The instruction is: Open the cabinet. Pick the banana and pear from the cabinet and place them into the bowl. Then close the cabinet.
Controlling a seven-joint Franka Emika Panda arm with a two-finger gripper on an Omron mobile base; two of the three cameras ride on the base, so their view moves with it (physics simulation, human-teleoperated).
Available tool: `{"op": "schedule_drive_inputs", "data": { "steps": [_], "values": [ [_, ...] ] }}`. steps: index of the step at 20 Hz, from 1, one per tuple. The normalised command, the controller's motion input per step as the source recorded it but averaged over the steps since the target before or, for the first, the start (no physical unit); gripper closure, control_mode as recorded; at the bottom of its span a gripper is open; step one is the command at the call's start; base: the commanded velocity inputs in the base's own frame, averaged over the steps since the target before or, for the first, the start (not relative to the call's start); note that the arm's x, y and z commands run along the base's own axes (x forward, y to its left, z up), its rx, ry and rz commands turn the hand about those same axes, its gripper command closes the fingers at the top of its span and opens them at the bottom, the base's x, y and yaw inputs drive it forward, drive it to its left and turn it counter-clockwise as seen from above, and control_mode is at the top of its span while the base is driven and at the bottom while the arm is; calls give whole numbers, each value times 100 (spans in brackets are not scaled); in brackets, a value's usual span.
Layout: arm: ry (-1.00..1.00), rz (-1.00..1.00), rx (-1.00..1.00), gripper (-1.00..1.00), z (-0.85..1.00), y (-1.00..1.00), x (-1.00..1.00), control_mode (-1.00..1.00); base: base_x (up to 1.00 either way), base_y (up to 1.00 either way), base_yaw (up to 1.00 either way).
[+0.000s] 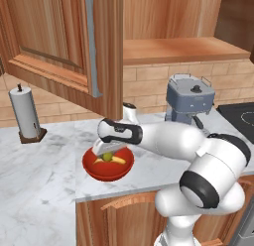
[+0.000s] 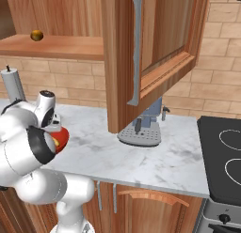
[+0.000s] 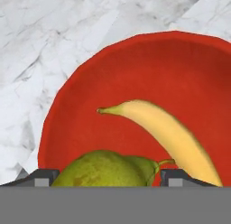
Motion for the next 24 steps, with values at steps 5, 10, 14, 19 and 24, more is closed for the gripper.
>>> {"op": "schedule_drive_inputs", "data": {
  "steps": [5, 10, 14, 19, 24],
  "values": [
    [0, 3, 0, -100, 13, -39, 6, -100, 0, 0, 0],
    [-2, 3, 0, -100, 29, -22, 3, -100, 0, 0, 0],
    [-13, 4, 0, -100, 25, 0, 42, -100, 0, 0, 0],
    [-15, 3, 0, -100, 19, 0, 35, -100, 0, 0, 0],
    [-7, 1, 0, -100, 34, -3, 1, -100, 0, 0, 0]
  ]
}}
